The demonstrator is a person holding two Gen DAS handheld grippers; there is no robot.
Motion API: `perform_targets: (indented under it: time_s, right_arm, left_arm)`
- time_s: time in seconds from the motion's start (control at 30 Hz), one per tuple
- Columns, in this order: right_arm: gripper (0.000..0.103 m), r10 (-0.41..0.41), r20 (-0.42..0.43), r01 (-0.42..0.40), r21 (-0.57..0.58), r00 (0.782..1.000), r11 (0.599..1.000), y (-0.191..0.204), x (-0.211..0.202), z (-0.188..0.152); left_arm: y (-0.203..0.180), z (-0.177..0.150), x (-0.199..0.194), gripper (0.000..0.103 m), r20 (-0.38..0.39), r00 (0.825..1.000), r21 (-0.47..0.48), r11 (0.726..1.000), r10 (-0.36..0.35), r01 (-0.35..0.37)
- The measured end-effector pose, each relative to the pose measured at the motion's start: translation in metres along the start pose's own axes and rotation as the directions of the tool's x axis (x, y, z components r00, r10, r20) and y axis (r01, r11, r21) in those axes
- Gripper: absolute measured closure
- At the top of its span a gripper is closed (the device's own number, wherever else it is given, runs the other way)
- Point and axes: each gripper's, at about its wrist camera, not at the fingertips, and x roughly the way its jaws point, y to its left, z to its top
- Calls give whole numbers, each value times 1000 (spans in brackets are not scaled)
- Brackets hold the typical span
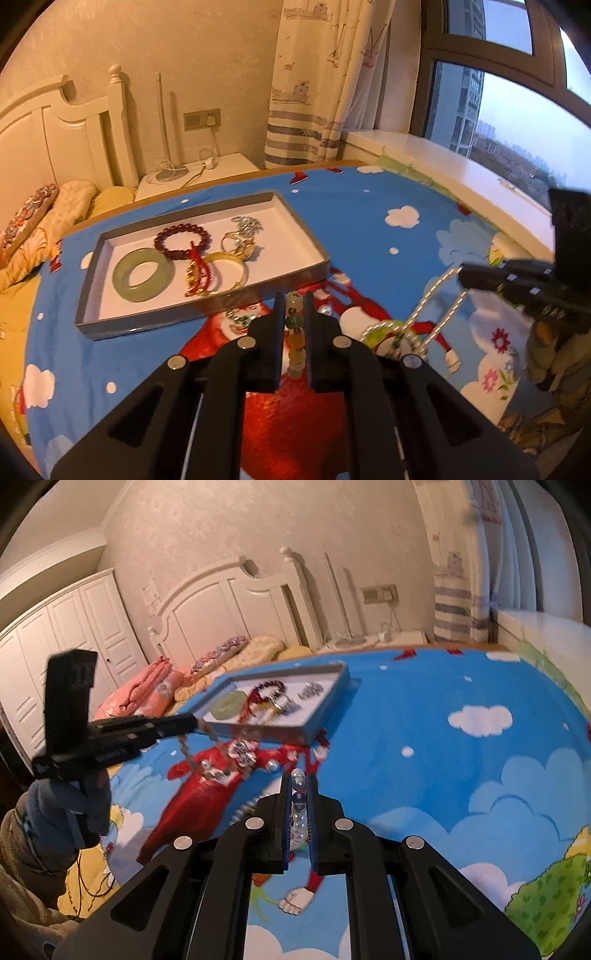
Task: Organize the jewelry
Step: 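Lift the pearl necklace with the right tool into the box while the left tool drops the bead bracelet there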
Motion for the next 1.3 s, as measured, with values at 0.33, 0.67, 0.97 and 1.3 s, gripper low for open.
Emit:
perform_targets:
  time_s: [0.33,0.67,0.97,1.3]
  right_arm:
    - [94,20,103,-9,-103,995,995,36,-26,40]
    - [94,-24,190,58,-173,982,983,56,-55,68]
    - [94,-35,222,80,-195,974,978,63,-61,80]
    - [94,-30,271,94,-225,962,970,71,-58,113]
  left_arm:
    - [6,-1,-23,94,37,999,20,999,28,-29]
    - [5,6,-45,94,82,996,51,998,38,-42]
    - [6,12,-51,94,79,995,71,995,58,-64]
    - [19,16,-42,94,15,993,67,990,120,-121]
